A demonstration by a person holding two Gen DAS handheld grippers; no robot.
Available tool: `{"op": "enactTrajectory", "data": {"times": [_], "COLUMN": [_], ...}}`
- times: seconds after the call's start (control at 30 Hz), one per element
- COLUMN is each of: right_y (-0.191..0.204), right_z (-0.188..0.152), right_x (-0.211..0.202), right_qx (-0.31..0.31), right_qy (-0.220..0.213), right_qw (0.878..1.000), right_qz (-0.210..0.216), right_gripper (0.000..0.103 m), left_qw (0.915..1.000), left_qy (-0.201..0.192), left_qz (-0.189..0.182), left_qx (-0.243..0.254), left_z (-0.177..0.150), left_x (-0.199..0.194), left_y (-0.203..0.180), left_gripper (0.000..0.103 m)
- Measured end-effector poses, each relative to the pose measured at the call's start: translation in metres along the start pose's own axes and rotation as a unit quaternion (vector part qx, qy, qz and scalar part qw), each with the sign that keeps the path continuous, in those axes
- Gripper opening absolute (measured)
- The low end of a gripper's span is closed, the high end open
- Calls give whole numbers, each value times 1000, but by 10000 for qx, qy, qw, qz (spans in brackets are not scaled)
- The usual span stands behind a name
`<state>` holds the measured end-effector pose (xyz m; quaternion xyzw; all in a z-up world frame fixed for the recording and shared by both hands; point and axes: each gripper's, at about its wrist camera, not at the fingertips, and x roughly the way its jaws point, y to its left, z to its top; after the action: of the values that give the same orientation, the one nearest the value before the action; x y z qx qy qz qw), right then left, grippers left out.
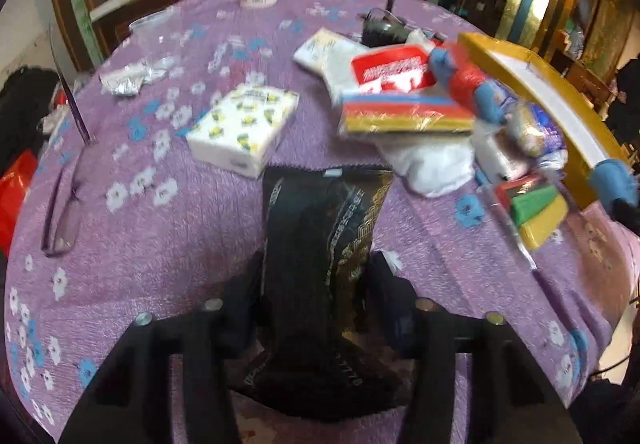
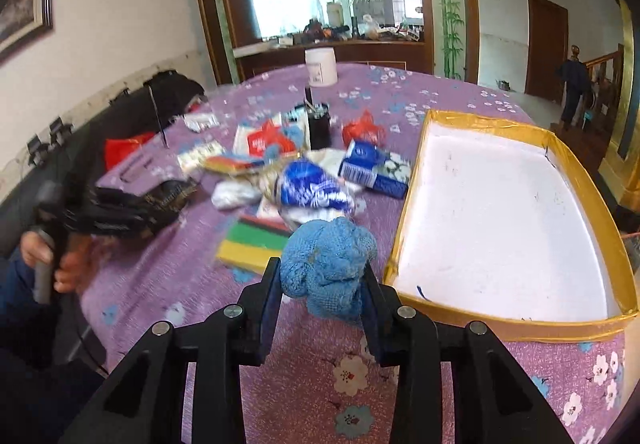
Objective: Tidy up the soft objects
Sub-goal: 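Grasp the black snack bag with the left tool while the right tool grasps the blue towel, then carry the black bag with the left tool while the right tool carries the towel to the tray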
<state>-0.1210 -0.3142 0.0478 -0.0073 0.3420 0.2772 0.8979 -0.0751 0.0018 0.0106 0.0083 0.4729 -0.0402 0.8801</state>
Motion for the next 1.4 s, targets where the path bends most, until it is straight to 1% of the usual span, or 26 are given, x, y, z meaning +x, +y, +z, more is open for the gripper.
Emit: {"op": "enactTrajectory", "data": {"times": [0.07,0.2,0.27,0.43,0.53,0.67,0.8,0.9,1.23,1.4], "right_y": [-2,-7,-11,-19,-24,-32,-43,-52,-78,-97], "right_z": [2,5,7,14,18,22,24,26,42,56], "right_x": [-2,-4,-6,-11,-16,-24,-32,-38,-45,-41], "right_qx": [57,220,333,521,599,660,755,831,1008,1246], "right_qy": [-70,-181,-241,-389,-475,-571,-649,-713,-867,-852], "right_qw": [9999,9995,9989,9975,9968,9961,9950,9940,9910,9883], "right_qz": [48,165,232,273,219,116,16,-29,-150,-206], "right_gripper": [39,39,39,39,39,39,39,39,39,39], "left_qw": [10000,9991,9977,9916,9896,9888,9869,9852,9826,9843], "left_qy": [-28,-350,-587,-1160,-1347,-1406,-1480,-1519,-1508,-1401], "left_qz": [46,235,321,534,464,357,383,428,474,357], "left_qx": [6,36,45,194,209,340,516,664,978,1017], "left_z": [1,5,10,28,40,56,68,71,86,100], "left_x": [-1,-15,-28,-54,-59,-55,-50,-49,-44,-38], "left_y": [-2,-9,-17,-53,-77,-108,-135,-153,-194,-209], "left_gripper": [44,44,44,44,44,44,44,44,44,44]}}
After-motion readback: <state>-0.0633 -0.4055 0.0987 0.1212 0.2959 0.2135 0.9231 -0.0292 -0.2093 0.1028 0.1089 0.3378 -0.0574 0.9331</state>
